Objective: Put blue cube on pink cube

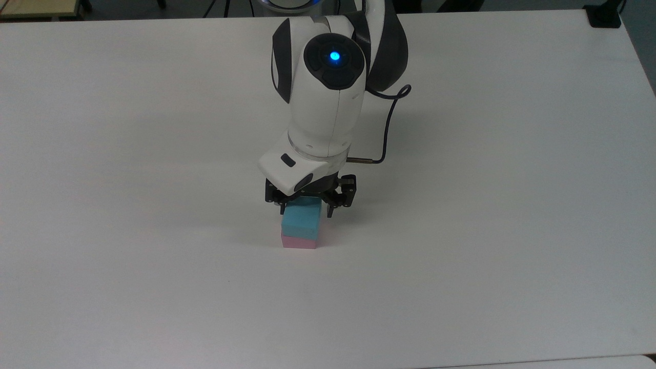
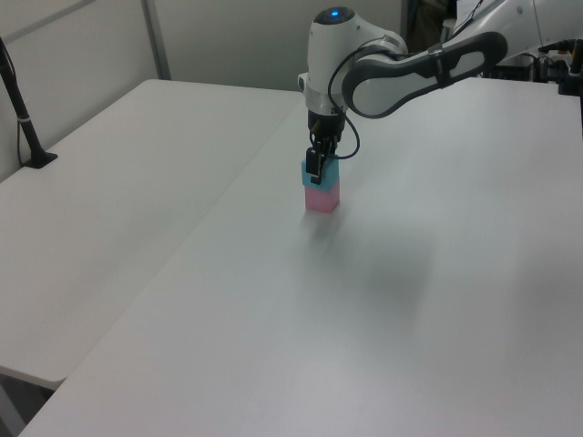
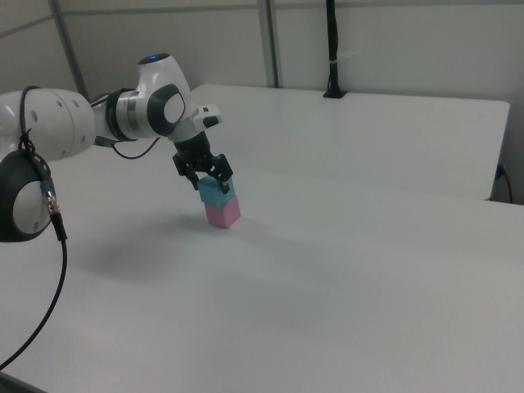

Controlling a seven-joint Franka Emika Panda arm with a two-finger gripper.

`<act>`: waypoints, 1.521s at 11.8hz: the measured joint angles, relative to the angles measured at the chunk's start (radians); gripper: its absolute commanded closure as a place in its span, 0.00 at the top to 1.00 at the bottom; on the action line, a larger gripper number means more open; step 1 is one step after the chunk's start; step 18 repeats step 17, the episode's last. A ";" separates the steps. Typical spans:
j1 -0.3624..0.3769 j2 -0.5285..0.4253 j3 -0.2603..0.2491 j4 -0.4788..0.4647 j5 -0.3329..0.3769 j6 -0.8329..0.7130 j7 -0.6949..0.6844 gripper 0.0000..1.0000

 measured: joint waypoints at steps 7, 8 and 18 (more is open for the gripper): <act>-0.016 -0.095 -0.015 0.013 0.004 -0.069 0.014 1.00; -0.015 -0.151 -0.014 0.002 0.004 -0.149 0.014 1.00; -0.017 -0.572 -0.007 -0.326 0.064 -0.394 0.016 1.00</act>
